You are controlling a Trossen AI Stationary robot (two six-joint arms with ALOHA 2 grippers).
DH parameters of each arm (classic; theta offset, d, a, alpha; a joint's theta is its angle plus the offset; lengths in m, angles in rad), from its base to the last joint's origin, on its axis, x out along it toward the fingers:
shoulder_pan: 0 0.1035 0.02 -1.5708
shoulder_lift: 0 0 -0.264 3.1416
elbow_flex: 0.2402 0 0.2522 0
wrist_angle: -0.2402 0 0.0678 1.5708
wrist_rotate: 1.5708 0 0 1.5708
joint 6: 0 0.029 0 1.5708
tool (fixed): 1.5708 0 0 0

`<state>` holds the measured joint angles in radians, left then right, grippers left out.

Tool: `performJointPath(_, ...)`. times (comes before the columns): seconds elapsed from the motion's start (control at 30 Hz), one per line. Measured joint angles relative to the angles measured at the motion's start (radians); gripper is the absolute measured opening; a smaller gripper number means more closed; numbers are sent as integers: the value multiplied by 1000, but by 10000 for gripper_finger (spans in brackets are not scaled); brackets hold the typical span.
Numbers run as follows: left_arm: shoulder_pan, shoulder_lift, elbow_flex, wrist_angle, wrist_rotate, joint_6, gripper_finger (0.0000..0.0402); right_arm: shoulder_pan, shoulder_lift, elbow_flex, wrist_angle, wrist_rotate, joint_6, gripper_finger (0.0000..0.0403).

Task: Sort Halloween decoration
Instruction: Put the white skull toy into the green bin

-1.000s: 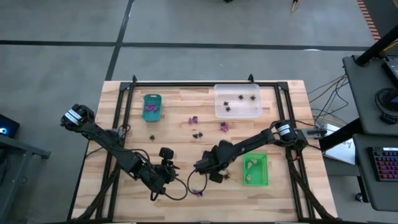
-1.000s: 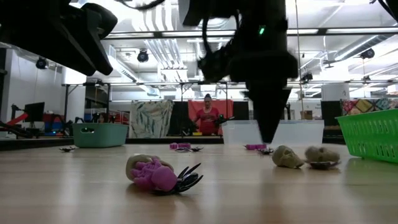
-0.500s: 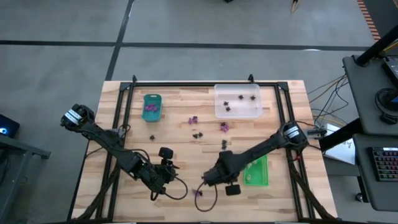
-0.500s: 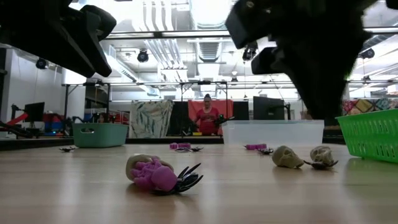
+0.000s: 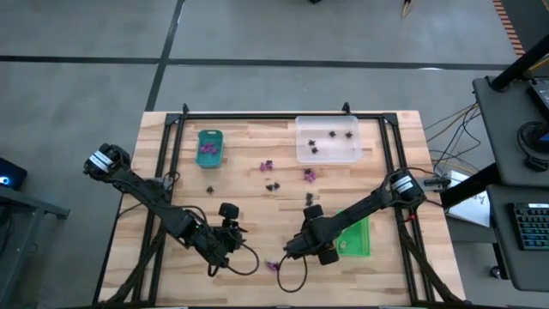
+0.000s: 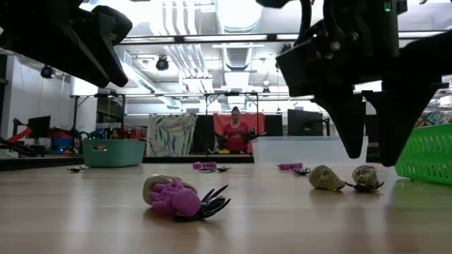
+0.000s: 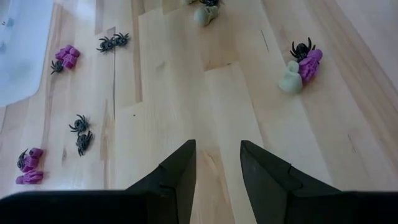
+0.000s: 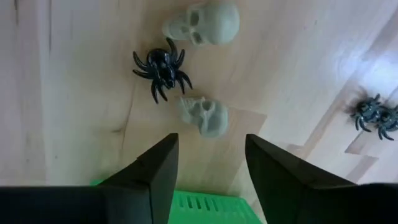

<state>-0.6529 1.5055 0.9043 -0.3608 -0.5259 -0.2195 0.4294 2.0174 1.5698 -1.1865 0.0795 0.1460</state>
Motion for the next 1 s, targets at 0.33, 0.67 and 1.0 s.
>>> performJointPath(0.33, 0, 0, 0, 1, -13, 0, 109, -10, 0, -72, 80, 21, -13, 176)
performJointPath(0.67, 0, 0, 0, 9, -17, 0, 109, -34, 0, -75, 110, 17, -53, 112)
performJointPath(1.0, 0, 0, 0, 8, -18, -18, 109, -122, -17, -64, 122, 24, -35, 26)
